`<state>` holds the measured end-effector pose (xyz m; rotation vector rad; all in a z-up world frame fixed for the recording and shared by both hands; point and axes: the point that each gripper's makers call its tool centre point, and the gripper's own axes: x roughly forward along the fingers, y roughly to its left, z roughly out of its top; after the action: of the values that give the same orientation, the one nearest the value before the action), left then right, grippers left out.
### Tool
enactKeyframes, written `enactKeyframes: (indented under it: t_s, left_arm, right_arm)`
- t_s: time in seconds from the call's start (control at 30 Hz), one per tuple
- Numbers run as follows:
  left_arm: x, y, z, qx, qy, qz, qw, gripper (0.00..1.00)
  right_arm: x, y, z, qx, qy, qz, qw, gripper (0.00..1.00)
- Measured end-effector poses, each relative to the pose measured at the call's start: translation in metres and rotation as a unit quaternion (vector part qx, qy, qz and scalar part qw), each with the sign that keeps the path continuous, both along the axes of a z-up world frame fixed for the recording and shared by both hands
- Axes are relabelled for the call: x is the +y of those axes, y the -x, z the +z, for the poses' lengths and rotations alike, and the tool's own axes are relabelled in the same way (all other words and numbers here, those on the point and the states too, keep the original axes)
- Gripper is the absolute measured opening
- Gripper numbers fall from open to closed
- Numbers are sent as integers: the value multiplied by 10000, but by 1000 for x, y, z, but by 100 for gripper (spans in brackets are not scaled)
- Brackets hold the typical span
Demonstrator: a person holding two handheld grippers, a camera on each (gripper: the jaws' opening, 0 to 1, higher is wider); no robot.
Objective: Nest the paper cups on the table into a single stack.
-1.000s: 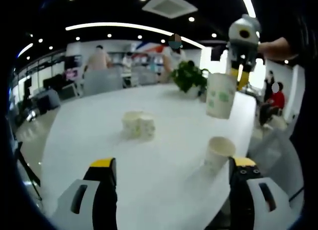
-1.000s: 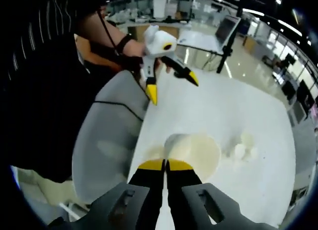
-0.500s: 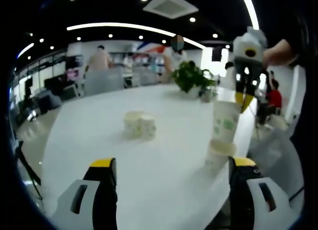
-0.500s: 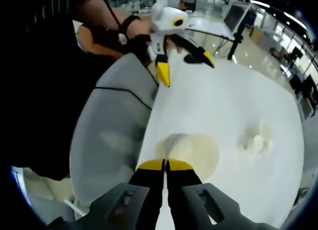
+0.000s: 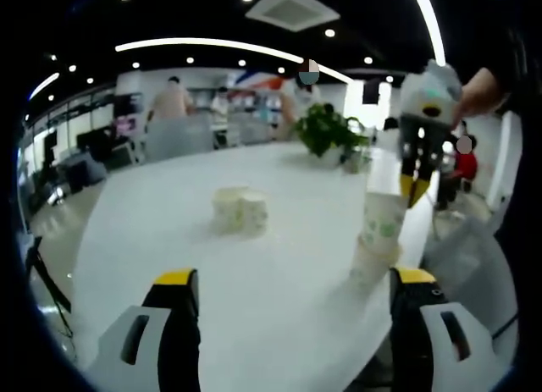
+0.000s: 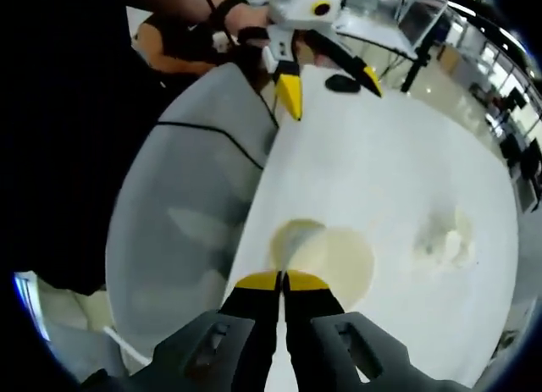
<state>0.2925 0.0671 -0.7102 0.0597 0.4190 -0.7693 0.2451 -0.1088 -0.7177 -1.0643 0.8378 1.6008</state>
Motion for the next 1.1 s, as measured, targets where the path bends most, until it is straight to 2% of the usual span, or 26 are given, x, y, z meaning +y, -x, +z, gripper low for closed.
enactKeyframes:
  t_s: [0.4,1.1]
  left_arm:
    - [2,-4,4,-46,100,56,9999,93]
    - [5,-5,3,-20,86,65,9999,93]
  right_arm:
    - [10,6,-17,27,93,167,9998,0]
    - [14,8,-32,180,73,166,9997,0]
